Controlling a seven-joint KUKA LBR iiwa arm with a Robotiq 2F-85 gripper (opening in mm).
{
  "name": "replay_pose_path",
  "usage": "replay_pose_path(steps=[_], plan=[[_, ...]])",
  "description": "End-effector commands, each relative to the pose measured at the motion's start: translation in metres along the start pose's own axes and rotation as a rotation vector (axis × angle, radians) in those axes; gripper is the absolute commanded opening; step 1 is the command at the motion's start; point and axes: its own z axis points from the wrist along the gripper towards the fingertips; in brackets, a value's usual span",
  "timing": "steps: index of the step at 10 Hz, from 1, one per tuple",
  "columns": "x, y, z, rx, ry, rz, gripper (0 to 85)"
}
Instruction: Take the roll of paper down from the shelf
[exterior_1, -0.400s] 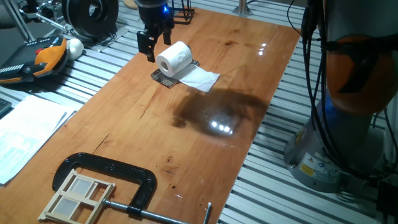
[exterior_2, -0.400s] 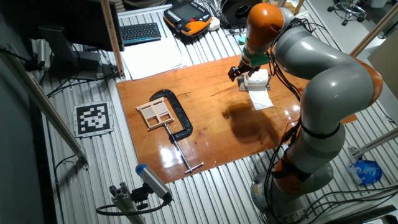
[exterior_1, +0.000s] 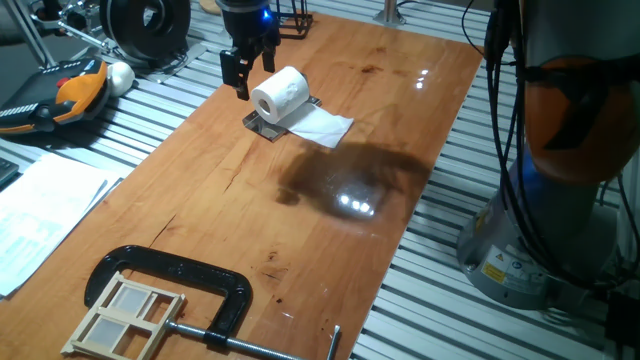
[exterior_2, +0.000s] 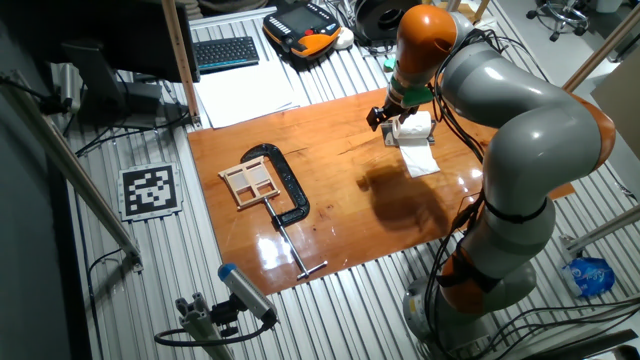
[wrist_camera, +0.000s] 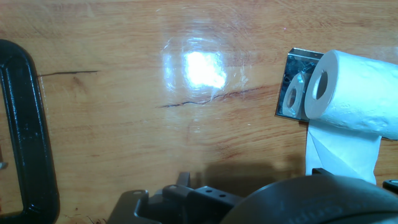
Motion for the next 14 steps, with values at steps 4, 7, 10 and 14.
replay_pose_path(steps=[4, 7, 10, 14], plan=[[-0.002, -0.001, -0.002, 0.018, -0.104, 0.849, 17.0], [-0.003, -0.001, -0.003, 0.033, -0.088, 0.842, 17.0], [-0.006, -0.003, -0.001, 0.013, -0.063, 0.914, 17.0], [-0.011, -0.006, 0.002, -0.007, -0.063, 0.98, 34.0]])
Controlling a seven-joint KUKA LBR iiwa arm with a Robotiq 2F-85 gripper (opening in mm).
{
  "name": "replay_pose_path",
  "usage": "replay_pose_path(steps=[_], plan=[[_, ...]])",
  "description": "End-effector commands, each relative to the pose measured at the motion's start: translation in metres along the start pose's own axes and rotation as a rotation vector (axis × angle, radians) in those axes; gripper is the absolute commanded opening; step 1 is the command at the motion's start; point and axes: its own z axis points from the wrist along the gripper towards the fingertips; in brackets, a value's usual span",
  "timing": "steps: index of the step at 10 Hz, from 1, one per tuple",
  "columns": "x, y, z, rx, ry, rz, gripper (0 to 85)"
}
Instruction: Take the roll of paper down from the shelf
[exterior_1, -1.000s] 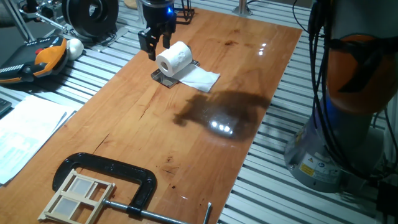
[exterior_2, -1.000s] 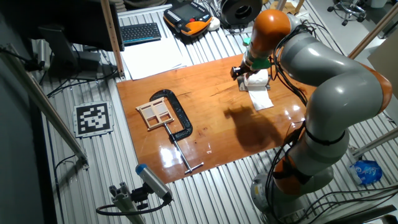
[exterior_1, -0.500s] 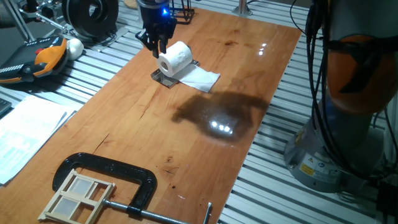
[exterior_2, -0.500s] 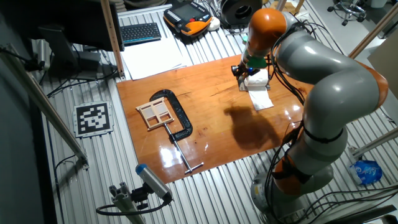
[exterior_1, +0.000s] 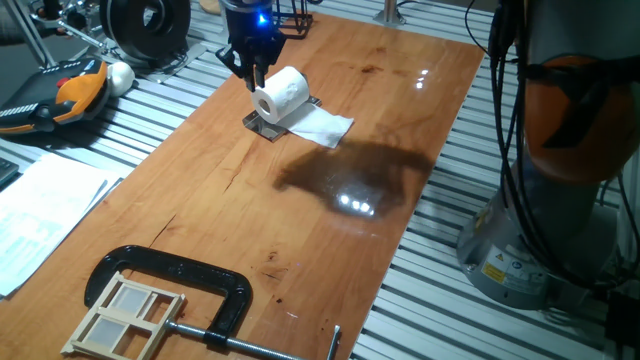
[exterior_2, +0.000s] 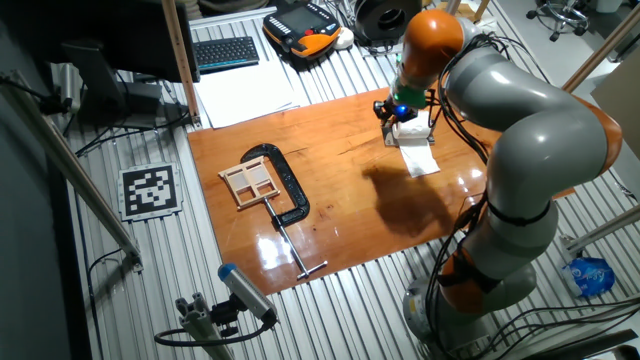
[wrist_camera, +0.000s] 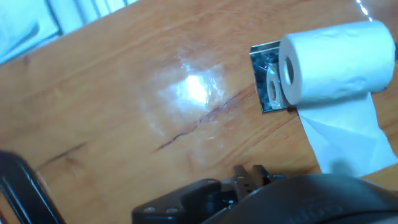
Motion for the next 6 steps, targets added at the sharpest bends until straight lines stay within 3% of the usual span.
replay_pose_path(steps=[1, 2, 4, 6], plan=[[-0.0011, -0.0001, 0.0004, 0.028, -0.023, 0.498, 34.0], [-0.0015, -0.0003, 0.0006, 0.031, -0.028, 0.501, 34.0], [-0.0005, 0.0002, -0.0003, 0.033, 0.01, 0.516, 34.0], [-0.0017, -0.0002, -0.0001, 0.041, 0.0, 0.529, 34.0]])
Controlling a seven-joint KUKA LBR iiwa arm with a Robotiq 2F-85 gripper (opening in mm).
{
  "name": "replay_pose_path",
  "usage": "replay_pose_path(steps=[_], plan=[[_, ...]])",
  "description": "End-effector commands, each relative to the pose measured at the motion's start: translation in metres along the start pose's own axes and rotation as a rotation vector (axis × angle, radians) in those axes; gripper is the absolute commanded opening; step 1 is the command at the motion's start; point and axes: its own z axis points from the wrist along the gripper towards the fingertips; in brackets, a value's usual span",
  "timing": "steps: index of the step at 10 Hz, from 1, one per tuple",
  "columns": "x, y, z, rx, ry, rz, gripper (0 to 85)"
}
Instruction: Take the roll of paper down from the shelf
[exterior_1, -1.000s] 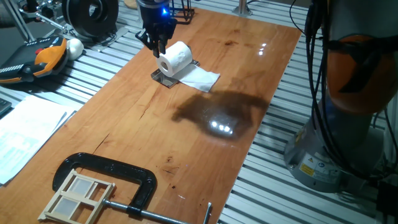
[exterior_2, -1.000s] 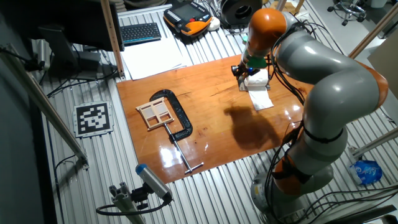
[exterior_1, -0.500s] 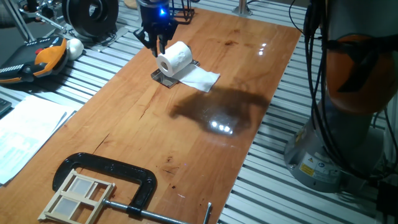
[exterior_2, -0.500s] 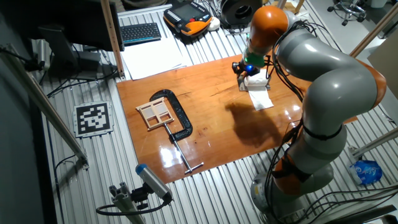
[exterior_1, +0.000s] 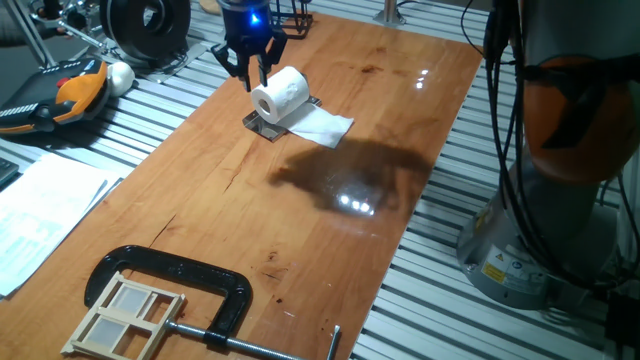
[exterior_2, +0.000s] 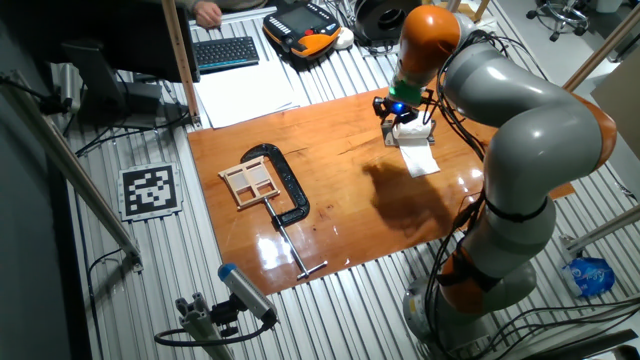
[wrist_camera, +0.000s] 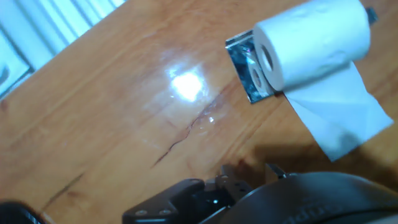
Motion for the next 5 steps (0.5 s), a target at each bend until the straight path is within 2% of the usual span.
replay_pose_path(steps=[1, 2, 3, 5], plan=[[0.0003, 0.0006, -0.0005, 0.01, 0.007, 0.339, 34.0], [0.0013, 0.0004, -0.0004, 0.01, 0.018, 0.344, 34.0], [0.0017, 0.0002, -0.0006, 0.015, 0.016, 0.351, 34.0], [0.0021, 0.0008, -0.0024, 0.039, -0.025, 0.351, 34.0]])
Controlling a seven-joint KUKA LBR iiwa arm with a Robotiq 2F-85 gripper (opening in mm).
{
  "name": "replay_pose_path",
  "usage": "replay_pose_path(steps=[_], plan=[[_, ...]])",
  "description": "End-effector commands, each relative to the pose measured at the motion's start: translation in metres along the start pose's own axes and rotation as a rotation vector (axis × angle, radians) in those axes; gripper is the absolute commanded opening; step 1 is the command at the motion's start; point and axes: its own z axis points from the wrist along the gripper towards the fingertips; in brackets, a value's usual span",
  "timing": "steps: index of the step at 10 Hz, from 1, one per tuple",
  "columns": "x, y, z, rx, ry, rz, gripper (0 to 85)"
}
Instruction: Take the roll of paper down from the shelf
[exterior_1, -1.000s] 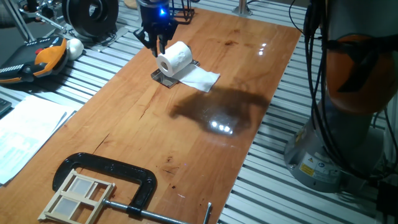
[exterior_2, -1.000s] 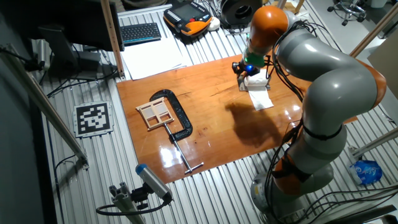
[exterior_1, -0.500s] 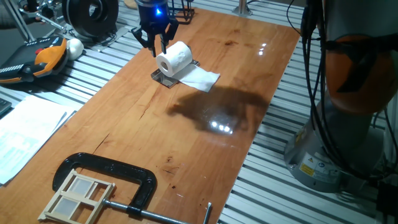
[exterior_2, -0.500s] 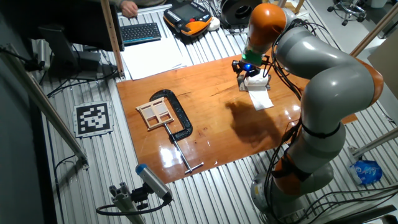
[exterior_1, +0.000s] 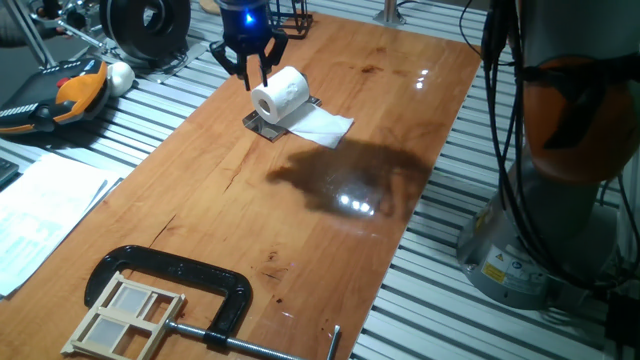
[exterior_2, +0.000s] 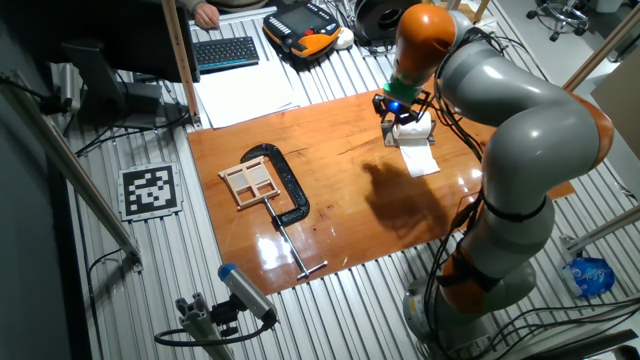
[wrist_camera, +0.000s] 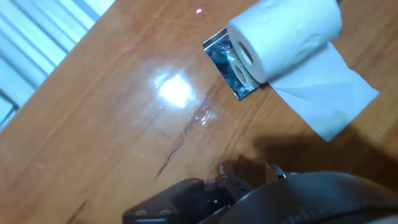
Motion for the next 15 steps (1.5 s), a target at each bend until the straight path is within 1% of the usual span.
replay_pose_path(steps=[1, 5, 6, 7, 8, 10, 11, 12, 13, 14, 15], plan=[[0.0, 0.001, 0.0, 0.007, -0.004, 0.175, 34.0], [0.0, 0.001, 0.0, 0.004, -0.018, 0.182, 34.0], [0.0, 0.001, 0.0, 0.007, -0.023, 0.177, 34.0], [0.0, 0.001, 0.0, 0.014, -0.018, 0.173, 34.0], [0.0, 0.001, 0.0, 0.02, -0.006, 0.161, 34.0], [0.0, 0.001, 0.0, 0.014, 0.019, 0.106, 34.0], [0.0, 0.001, 0.0, 0.008, 0.024, 0.099, 34.0], [0.0, 0.001, 0.0, 0.011, 0.019, 0.108, 34.0], [0.007, 0.003, -0.003, 0.02, 0.021, 0.127, 34.0], [0.022, 0.008, -0.008, 0.028, 0.02, 0.157, 34.0], [0.034, 0.012, -0.01, 0.036, 0.011, 0.173, 34.0]])
